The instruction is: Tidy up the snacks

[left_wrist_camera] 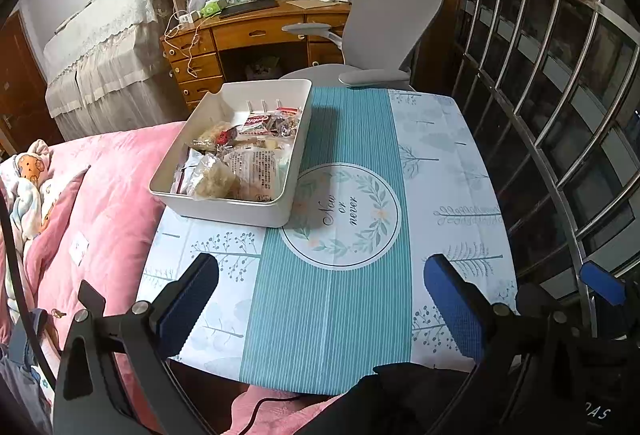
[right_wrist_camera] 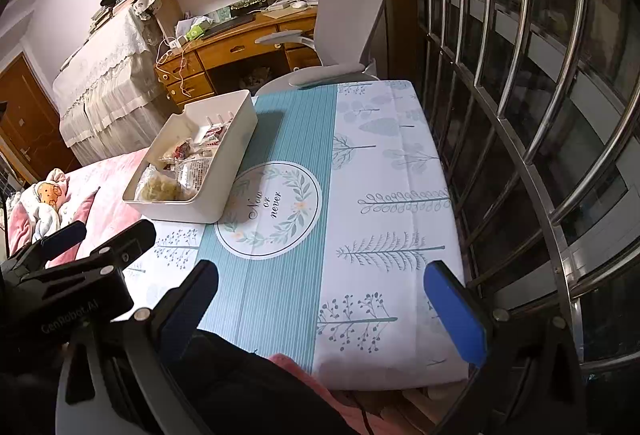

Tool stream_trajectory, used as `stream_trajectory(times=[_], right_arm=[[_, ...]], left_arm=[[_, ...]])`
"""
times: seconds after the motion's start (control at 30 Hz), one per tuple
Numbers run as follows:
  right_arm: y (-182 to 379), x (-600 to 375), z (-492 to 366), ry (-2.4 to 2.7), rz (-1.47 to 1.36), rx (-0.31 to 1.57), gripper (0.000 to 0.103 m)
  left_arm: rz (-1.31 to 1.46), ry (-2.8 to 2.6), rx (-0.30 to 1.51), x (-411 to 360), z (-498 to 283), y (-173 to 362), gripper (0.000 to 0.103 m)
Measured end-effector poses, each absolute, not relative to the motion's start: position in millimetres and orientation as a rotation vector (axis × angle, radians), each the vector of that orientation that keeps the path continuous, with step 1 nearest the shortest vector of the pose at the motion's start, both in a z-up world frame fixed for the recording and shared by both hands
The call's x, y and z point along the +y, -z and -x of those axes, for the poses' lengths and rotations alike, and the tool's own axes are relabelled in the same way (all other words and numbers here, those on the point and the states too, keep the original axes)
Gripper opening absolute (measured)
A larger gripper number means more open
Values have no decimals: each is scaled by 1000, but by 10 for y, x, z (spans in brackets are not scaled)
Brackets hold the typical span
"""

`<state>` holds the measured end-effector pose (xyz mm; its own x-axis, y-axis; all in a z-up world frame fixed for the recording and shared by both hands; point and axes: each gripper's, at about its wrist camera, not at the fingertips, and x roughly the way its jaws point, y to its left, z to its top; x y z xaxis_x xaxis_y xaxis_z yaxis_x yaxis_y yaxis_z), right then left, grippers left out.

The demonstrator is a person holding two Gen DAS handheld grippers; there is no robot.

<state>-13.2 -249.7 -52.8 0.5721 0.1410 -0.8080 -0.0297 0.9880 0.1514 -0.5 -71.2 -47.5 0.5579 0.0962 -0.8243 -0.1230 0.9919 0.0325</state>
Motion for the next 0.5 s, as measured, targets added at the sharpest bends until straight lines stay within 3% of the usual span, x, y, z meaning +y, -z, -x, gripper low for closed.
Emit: stream_trajectory(times=[0.5], right_arm=[[533,-2538,107,-89,-128,956,103]], left_arm=[[28,-103,982,-702,-55,435,102]])
